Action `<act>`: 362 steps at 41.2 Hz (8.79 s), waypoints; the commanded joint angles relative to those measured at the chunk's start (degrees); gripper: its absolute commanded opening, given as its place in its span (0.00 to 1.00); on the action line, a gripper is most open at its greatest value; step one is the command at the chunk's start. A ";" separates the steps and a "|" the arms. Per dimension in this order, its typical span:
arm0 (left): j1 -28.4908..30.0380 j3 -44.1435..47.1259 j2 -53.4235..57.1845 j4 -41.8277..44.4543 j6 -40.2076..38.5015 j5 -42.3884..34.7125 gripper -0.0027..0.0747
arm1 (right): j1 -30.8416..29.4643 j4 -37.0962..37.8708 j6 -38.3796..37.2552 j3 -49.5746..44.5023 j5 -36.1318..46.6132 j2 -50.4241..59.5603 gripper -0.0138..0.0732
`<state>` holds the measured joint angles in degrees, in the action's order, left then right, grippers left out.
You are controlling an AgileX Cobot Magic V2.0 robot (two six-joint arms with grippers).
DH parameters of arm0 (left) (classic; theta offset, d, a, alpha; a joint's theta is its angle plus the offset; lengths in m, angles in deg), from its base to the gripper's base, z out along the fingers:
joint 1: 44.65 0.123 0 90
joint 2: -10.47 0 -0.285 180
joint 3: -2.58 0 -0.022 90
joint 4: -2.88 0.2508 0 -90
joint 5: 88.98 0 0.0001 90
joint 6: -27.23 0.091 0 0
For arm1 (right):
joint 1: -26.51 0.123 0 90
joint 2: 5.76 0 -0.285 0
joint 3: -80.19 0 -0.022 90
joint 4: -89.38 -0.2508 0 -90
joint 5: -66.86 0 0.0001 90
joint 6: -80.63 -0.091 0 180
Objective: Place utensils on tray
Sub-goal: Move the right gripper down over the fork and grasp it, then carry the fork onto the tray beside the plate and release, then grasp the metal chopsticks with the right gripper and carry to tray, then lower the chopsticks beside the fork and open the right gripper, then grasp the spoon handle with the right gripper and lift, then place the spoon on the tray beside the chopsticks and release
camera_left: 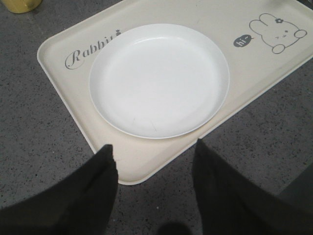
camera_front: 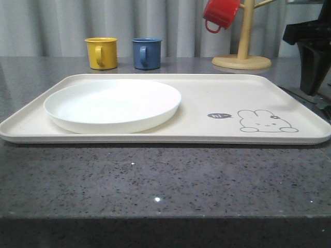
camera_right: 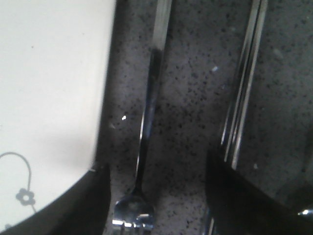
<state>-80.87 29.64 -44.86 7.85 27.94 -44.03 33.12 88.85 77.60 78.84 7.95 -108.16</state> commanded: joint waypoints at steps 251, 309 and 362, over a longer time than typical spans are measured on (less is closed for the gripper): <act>-0.56 -1.53 0.33 -0.21 -0.39 -4.13 0.49 | 7.36 -2.52 0.52 12.85 -11.26 2.59 0.48; -0.56 -1.45 0.33 -0.21 -0.39 -4.13 0.49 | -14.63 0.53 6.91 12.83 -10.64 -9.03 0.35; -0.56 -1.45 0.33 -0.21 -0.39 -4.22 0.49 | 1.99 -18.79 -0.14 12.83 -12.64 -8.17 0.14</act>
<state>-81.01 29.74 -44.86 7.85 27.94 -44.18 35.23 71.37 77.86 90.13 -3.33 -118.46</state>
